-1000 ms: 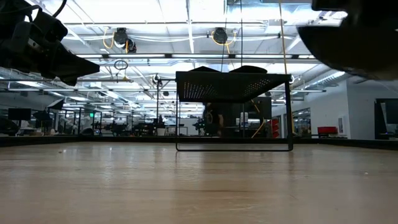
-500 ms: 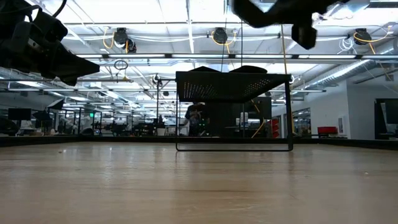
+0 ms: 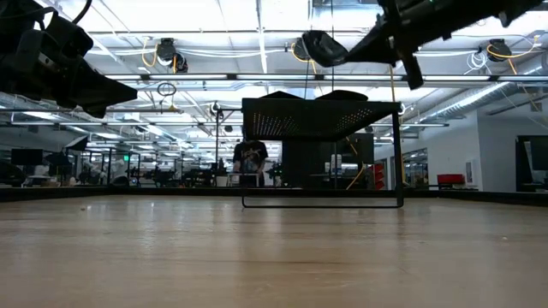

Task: Pick & Place Mini shaped plates
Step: Stack the leaf shaped plate on top of the leaf shaped plate on the shelf

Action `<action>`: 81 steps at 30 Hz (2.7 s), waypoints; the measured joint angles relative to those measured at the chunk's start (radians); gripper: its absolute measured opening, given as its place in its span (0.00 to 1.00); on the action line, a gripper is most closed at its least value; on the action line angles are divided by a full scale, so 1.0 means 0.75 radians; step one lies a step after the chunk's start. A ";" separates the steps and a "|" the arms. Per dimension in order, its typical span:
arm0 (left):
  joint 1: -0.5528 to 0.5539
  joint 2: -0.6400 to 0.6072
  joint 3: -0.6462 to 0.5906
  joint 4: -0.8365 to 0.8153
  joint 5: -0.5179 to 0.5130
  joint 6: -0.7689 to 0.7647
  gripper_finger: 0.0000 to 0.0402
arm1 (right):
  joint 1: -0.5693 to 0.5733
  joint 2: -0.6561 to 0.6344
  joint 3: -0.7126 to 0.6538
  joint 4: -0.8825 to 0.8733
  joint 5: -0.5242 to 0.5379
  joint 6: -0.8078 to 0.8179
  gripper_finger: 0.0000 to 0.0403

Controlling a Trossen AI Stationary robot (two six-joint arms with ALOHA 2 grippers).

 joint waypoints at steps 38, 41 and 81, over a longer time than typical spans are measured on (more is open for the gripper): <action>0.000 0.000 0.000 0.000 0.000 0.000 0.06 | 0.077 -0.039 -0.155 0.154 0.313 -0.090 0.06; 0.000 0.000 0.000 0.000 0.000 0.000 0.06 | 0.076 -0.039 -0.155 0.154 0.313 -0.111 0.10; 0.000 0.000 0.000 0.000 0.000 0.000 0.06 | 0.909 0.305 0.807 -1.361 -0.219 -0.114 0.47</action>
